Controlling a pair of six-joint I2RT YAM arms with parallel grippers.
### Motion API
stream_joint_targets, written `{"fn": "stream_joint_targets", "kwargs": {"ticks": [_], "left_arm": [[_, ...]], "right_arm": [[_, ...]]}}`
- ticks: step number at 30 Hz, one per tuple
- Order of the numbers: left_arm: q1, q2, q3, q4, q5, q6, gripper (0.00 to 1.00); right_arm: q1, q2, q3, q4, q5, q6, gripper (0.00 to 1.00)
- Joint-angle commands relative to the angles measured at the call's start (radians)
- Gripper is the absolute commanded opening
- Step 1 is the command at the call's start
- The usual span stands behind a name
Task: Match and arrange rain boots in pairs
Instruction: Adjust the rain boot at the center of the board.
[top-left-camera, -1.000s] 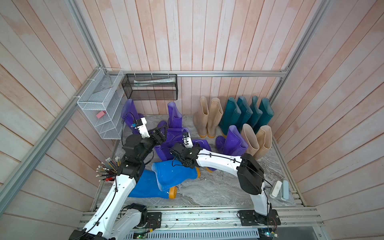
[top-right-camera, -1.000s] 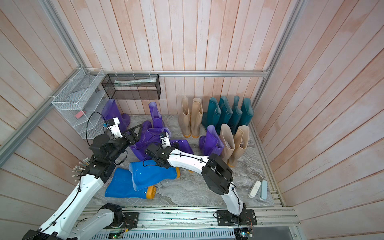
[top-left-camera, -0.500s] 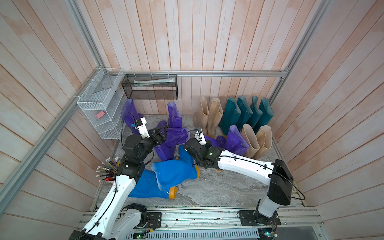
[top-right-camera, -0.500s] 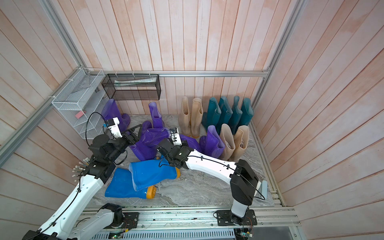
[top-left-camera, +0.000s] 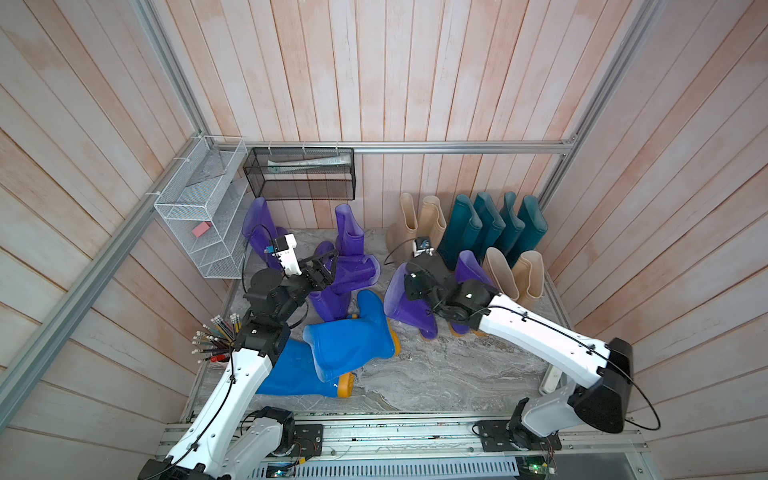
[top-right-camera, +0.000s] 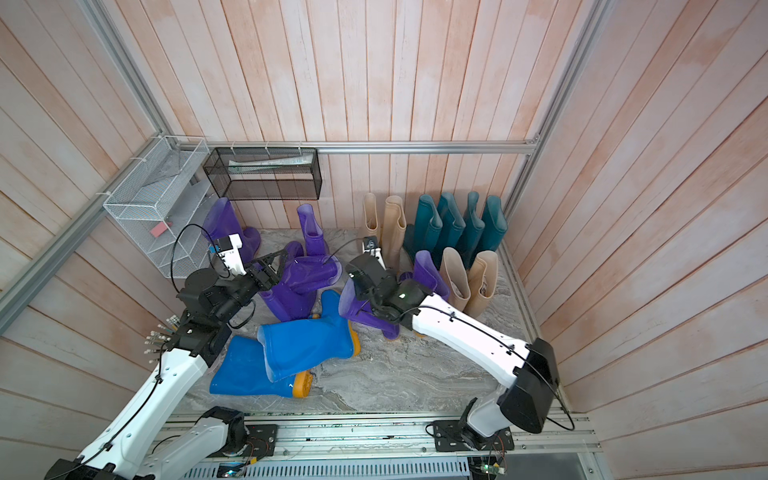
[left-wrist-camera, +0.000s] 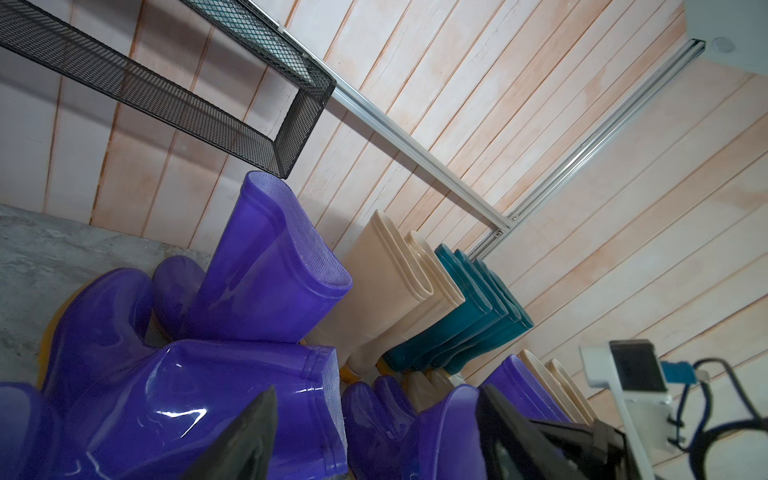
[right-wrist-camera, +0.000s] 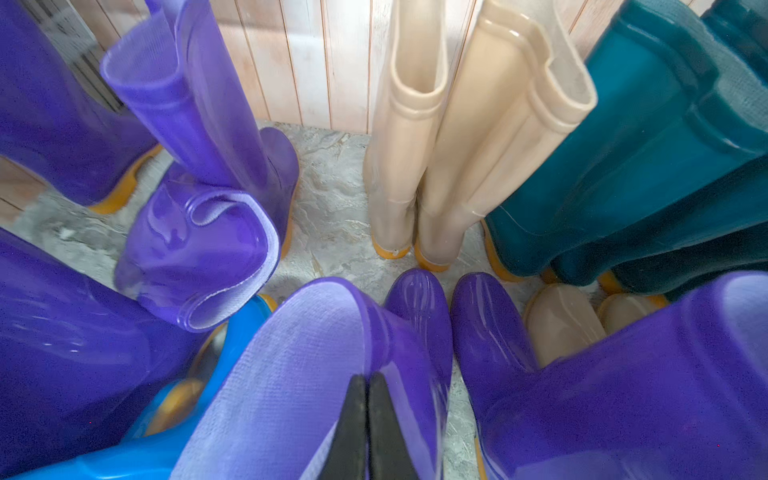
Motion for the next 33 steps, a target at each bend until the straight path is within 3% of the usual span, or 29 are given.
{"fn": "stream_joint_targets", "kwargs": {"ticks": [1,7,11,15,18,20,23,26,33], "left_arm": [[0.005,0.013,0.003,0.023,0.057,0.005,0.78],[0.004,0.019,0.003,0.028,0.076,0.003,0.78],[0.004,0.019,0.003,0.03,0.08,0.002,0.78],[0.004,0.02,0.003,0.032,0.084,-0.001,0.78],[-0.002,0.035,0.005,0.045,0.125,-0.012,0.78],[-0.027,0.058,0.029,0.029,0.175,-0.005,0.76],[-0.135,0.109,0.102,-0.074,0.191,0.072,0.75],[-0.231,0.162,0.149,-0.136,0.23,0.084,0.75],[-0.398,0.309,0.203,-0.059,0.29,0.003,0.75]], "right_arm": [[-0.09,-0.08,-0.026,0.029,-0.197,-0.003,0.0],[-0.141,-0.096,-0.053,-0.015,-0.257,-0.064,0.01],[-0.147,-0.088,-0.05,-0.025,-0.268,-0.072,0.11],[-0.147,-0.074,-0.028,-0.023,-0.279,-0.084,0.32],[-0.147,-0.058,-0.012,-0.025,-0.278,-0.103,0.28],[-0.149,-0.044,-0.01,-0.022,-0.28,-0.114,0.19],[-0.155,-0.025,-0.012,-0.017,-0.288,-0.122,0.14],[-0.161,-0.022,-0.015,-0.009,-0.29,-0.127,0.12],[-0.172,-0.051,-0.02,0.033,-0.352,-0.117,0.13]]}}
